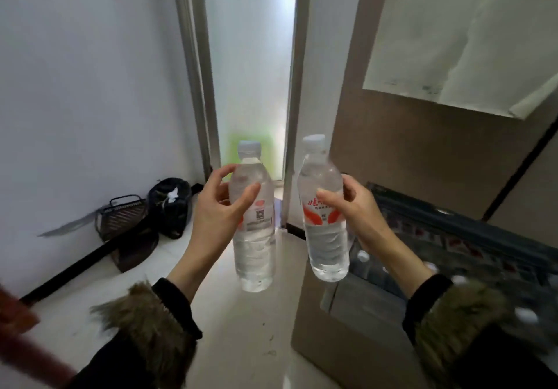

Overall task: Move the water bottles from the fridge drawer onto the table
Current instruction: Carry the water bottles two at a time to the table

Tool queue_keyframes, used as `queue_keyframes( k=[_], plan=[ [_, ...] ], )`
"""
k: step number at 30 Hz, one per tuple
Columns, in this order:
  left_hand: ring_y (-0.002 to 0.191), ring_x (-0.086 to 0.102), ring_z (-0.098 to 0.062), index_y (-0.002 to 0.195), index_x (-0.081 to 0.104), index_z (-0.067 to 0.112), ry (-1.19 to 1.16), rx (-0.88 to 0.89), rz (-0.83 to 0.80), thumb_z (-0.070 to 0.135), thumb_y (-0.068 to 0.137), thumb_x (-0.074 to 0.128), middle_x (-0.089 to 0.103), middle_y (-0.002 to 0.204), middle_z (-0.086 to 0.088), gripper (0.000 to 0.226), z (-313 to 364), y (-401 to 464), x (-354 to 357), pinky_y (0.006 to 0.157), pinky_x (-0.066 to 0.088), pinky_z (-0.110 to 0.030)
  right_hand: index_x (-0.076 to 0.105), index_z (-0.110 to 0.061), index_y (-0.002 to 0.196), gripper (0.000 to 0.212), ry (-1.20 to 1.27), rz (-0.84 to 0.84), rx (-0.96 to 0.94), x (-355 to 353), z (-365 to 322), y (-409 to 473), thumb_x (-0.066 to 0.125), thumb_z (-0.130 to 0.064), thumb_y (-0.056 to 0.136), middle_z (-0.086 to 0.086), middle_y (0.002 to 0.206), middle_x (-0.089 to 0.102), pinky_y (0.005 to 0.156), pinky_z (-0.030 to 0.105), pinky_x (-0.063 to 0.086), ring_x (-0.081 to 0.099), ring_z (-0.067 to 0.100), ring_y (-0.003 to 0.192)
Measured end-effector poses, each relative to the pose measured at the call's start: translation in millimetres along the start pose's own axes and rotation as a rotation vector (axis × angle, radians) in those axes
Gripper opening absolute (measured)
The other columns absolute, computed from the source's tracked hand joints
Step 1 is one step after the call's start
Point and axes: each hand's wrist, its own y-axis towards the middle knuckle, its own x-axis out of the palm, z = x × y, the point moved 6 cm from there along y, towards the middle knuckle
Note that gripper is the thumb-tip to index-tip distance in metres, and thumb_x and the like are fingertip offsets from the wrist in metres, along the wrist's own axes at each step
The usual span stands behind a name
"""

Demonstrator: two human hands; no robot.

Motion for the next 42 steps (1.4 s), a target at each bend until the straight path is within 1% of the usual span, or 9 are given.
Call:
queue_keyframes(
  k=[6, 9, 12, 18, 21, 25, 32, 35, 42],
  plan=[
    [0.083, 0.067, -0.005, 0.098, 0.053, 0.047, 0.134, -0.042, 0.182, 0.044, 0.067, 0.070, 0.066, 0.098, 0.012, 0.036, -13, -21, -162, 0.070, 0.056, -0.030, 0.053, -0.016, 0.115, 0.047, -0.008, -0.204, -0.035, 158, -21, 11, 0.072, -0.031, 0.075, 0.004, 0.109, 0.063, 0.083, 0.032, 0.051, 0.062, 0.021, 0.099],
    [0.086, 0.067, -0.009, 0.102, 0.052, 0.044, 0.215, -0.059, 0.241, 0.043, 0.067, 0.071, 0.067, 0.101, 0.007, 0.039, -21, -31, -247, 0.072, 0.056, -0.031, 0.056, -0.023, 0.103, 0.032, -0.029, -0.295, -0.065, 245, -30, 15, 0.074, -0.022, 0.076, 0.001, 0.105, 0.065, 0.088, 0.036, 0.051, 0.062, 0.022, 0.101],
    [0.091, 0.065, -0.007, 0.110, 0.052, 0.038, 0.327, -0.074, 0.299, 0.037, 0.072, 0.073, 0.065, 0.103, 0.009, 0.044, -27, -42, -329, 0.074, 0.054, -0.027, 0.056, -0.017, 0.108, 0.038, -0.028, -0.376, -0.085, 331, -39, 15, 0.074, -0.020, 0.075, 0.006, 0.109, 0.064, 0.091, 0.039, 0.050, 0.060, 0.022, 0.102],
    [0.086, 0.061, 0.009, 0.111, 0.050, 0.040, 0.412, -0.128, 0.457, 0.037, 0.072, 0.073, 0.062, 0.099, 0.020, 0.046, -36, -64, -474, 0.074, 0.052, -0.023, 0.052, -0.029, 0.099, 0.032, 0.009, -0.569, -0.116, 487, -59, 13, 0.073, -0.024, 0.075, -0.007, 0.102, 0.061, 0.071, 0.019, 0.046, 0.060, 0.009, 0.094],
    [0.093, 0.061, 0.005, 0.114, 0.050, 0.037, 0.409, -0.172, 0.524, 0.044, 0.066, 0.071, 0.062, 0.105, 0.019, 0.053, -43, -71, -525, 0.078, 0.052, -0.024, 0.049, -0.035, 0.094, 0.033, -0.011, -0.668, -0.136, 549, -65, 15, 0.073, -0.025, 0.075, -0.011, 0.100, 0.061, 0.068, 0.018, 0.048, 0.060, 0.007, 0.093],
    [0.107, 0.058, -0.007, 0.115, 0.048, 0.037, 0.407, -0.240, 0.614, 0.052, 0.057, 0.069, 0.060, 0.118, 0.011, 0.064, -65, -73, -584, 0.090, 0.050, -0.031, 0.053, -0.030, 0.103, 0.041, -0.034, -0.778, -0.149, 622, -63, 26, 0.077, -0.028, 0.069, -0.007, 0.105, 0.063, 0.085, 0.033, 0.052, 0.061, 0.012, 0.099],
    [0.101, 0.059, -0.002, 0.116, 0.047, 0.034, 0.456, -0.343, 0.718, 0.033, 0.067, 0.076, 0.061, 0.113, 0.012, 0.057, -107, -46, -682, 0.083, 0.050, -0.023, 0.052, -0.021, 0.112, 0.047, -0.095, -0.928, -0.199, 750, -56, 62, 0.077, -0.023, 0.072, -0.005, 0.110, 0.059, 0.087, 0.028, 0.048, 0.056, 0.009, 0.101],
    [0.096, 0.059, 0.000, 0.118, 0.047, 0.031, 0.506, -0.390, 0.732, 0.030, 0.066, 0.078, 0.059, 0.106, 0.014, 0.060, -118, -29, -722, 0.081, 0.050, -0.022, 0.052, -0.021, 0.115, 0.052, -0.131, -0.997, -0.222, 802, -54, 79, 0.078, -0.026, 0.070, -0.004, 0.112, 0.059, 0.093, 0.034, 0.048, 0.056, 0.012, 0.105],
    [0.099, 0.057, -0.008, 0.132, 0.046, 0.023, 0.611, -0.521, 0.710, 0.027, 0.069, 0.078, 0.057, 0.118, 0.008, 0.071, -151, 4, -802, 0.082, 0.049, -0.024, 0.047, -0.023, 0.123, 0.064, -0.244, -1.122, -0.217, 903, -41, 106, 0.078, -0.032, 0.069, -0.006, 0.116, 0.055, 0.097, 0.037, 0.046, 0.053, 0.014, 0.109]
  ],
)
